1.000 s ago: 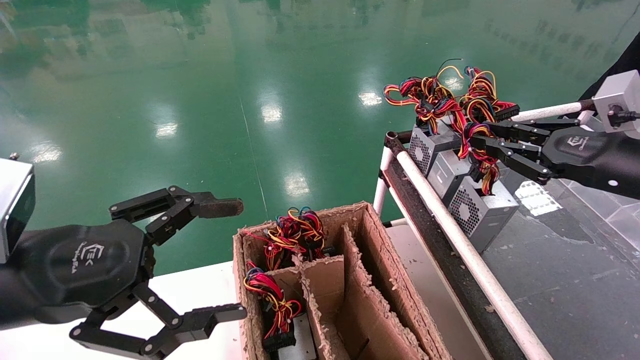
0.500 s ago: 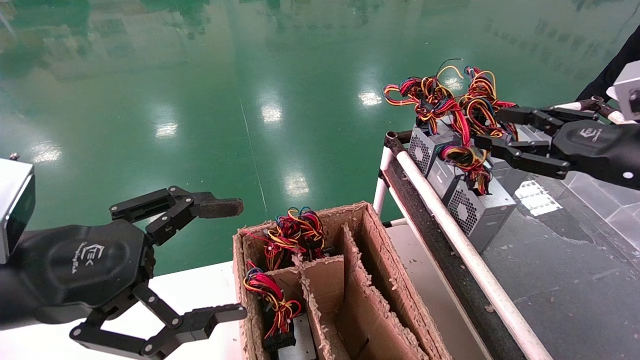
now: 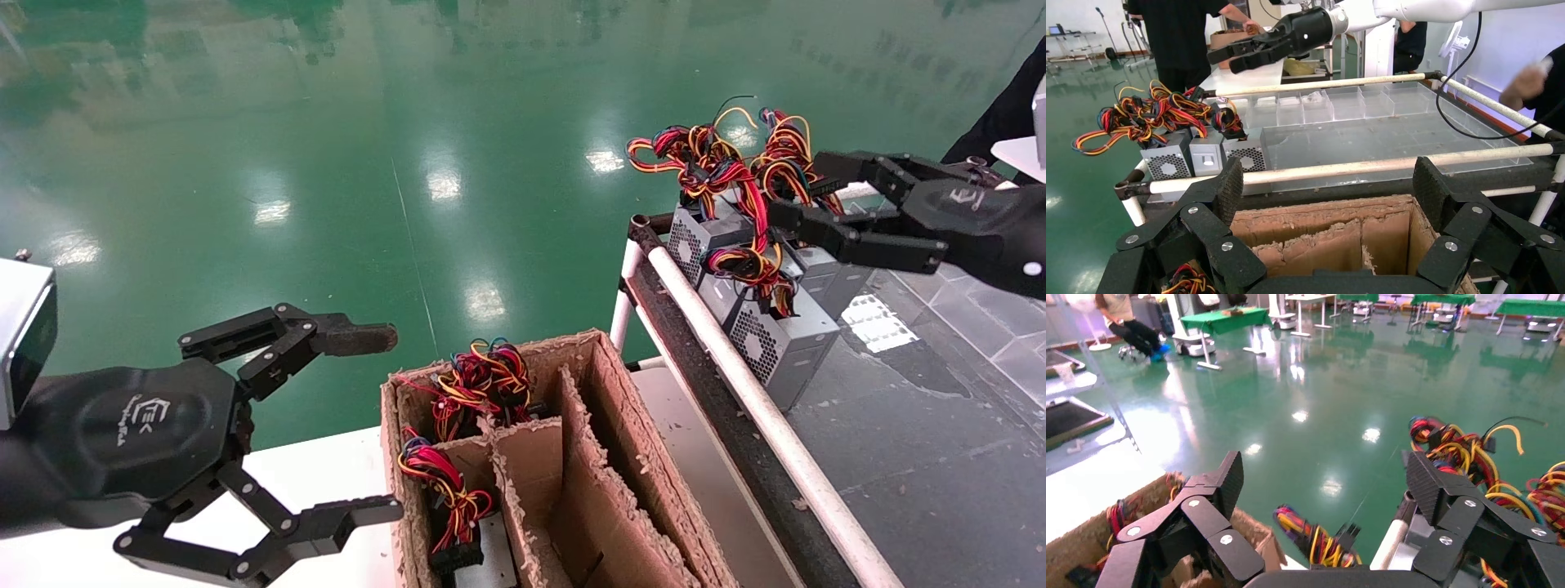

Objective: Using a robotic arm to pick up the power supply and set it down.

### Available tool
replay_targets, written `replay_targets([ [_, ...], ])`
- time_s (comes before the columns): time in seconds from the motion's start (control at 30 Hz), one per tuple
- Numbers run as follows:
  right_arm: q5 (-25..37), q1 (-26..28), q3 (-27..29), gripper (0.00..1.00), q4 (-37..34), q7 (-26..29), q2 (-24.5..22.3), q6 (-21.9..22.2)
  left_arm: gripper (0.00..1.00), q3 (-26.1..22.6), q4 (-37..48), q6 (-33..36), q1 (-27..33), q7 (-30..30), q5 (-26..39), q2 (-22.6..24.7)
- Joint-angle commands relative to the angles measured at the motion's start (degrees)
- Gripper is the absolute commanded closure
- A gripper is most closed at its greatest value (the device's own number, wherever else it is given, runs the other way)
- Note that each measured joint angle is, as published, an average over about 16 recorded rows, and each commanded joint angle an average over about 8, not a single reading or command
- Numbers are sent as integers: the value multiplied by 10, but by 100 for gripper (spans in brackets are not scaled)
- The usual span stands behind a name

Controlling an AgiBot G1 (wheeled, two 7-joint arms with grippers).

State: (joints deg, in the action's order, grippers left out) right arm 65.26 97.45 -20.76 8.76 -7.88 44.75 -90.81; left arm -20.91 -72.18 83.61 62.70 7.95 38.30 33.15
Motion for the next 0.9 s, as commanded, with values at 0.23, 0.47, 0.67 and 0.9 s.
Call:
replay_targets([
  [0.23,-33,-49,7,0,88,27,-13,6,0,0,0,0,0,0,0,0],
  [0.47,-63,-94,13,0,170,51,-25,12,0,0,0,0,0,0,0,0],
  [0.67,-88,-133,18,0,241,71,-36,18,0,0,0,0,0,0,0,0],
  [0.9,-118,-179,24,0,323,94,-48,25,0,0,0,0,0,0,0,0],
])
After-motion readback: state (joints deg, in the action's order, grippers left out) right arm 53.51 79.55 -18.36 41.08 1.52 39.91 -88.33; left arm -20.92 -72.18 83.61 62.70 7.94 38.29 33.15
